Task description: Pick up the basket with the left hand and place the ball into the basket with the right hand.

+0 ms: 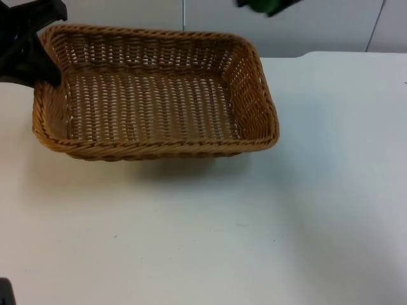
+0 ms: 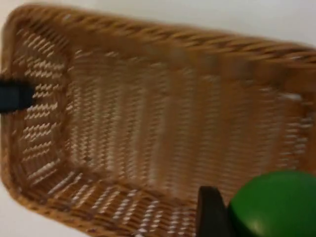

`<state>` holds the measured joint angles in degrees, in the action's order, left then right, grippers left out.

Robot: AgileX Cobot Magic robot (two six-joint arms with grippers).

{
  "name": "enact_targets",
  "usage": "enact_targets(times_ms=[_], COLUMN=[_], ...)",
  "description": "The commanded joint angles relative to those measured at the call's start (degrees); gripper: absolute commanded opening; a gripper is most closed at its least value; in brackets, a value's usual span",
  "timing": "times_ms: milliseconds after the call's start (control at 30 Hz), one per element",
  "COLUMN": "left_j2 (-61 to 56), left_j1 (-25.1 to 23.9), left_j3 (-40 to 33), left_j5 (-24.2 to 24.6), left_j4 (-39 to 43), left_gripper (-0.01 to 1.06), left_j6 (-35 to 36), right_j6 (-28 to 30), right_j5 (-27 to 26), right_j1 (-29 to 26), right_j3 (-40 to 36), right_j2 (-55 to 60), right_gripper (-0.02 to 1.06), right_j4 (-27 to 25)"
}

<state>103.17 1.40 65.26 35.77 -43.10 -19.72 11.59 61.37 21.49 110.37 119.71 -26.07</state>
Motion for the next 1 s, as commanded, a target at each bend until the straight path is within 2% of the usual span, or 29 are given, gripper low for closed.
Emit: enact_targets(times_ms=[0,267,533,800,867,900,933,967], left_j2=[-0.85,-0.85,-0.85,-0.85,-0.85,-0.85,-0.85,-0.85], left_j1=[-0.11,-0.11,-0.11,-0.11,-0.11,-0.11,-0.11,-0.11], left_j3=[0.27,0.27,0.27,0.27,0.27,0.27,0.27,0.27], left_j5=[-0.51,-0.67,-0.94,-3.19,-3.76,-3.89,-3.89,-3.99], left_j4=[-1.48,-1.48,-1.48,-1.48,-1.48,-1.48,-1.48,-1.48], left_gripper=[0.0,0.0,0.0,0.0,0.0,0.0,0.0,0.0], left_j6=[0.25,0.25,0.25,0.25,0.25,0.25,0.25,0.25], right_j6=[0.06,-1.14,-1.14,-2.5,-2.76,-2.76,-2.76,-3.61], right_j5=[0.65,1.32,-0.94,-1.18,-1.46,-1.46,-1.46,-1.68], right_j1=[1.69,3.88,4.73,4.86,4.97,4.97,4.97,4.97], right_j3=[0.4,0.4,0.4,0.4,0.4,0.4,0.4,0.4], right_j2=[1.47,8.74,10.47,11.05,11.05,11.05,11.05,11.05], right_gripper=[0.0,0.0,0.0,0.01,0.14,0.29,0.29,0.43], right_j4=[0.36,0.19,0.28,1.41,3.06,3.99,3.99,4.36])
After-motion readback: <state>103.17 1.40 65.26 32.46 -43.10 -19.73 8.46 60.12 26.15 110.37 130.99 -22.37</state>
